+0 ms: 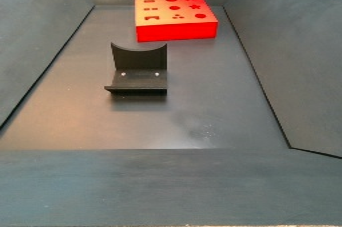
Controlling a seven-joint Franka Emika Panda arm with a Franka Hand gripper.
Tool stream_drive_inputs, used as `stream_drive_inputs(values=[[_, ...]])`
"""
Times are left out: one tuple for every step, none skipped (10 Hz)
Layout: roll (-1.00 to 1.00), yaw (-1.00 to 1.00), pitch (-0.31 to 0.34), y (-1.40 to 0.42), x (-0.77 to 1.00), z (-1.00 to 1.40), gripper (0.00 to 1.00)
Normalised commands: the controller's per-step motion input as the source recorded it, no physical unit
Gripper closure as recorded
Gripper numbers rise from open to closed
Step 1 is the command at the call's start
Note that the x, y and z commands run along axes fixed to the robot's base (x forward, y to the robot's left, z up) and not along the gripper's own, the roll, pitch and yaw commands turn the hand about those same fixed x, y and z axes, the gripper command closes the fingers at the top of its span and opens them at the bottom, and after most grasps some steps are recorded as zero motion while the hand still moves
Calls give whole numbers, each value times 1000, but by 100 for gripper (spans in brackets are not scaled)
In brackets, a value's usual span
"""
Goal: Pick up the star object. Move up. Place the star object on the fixture. Regrasp the star object. Move to above the board. Insert the star object.
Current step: Insert the star object.
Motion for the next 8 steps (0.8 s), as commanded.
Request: stream_drive_inputs(values=[[0,-477,-129,-163,0,-683,100],[0,-411,-89,-97,0,-674,100],[0,-357,-54,0,0,-640,100],[0,-329,-20,94,-140,-603,100],[0,-283,0,54,-17,-534,100],[30,0,0,0,0,-83,100],[20,0,-10,-6,-3,-306,100],[13,0,-4,0,0,-29,100]])
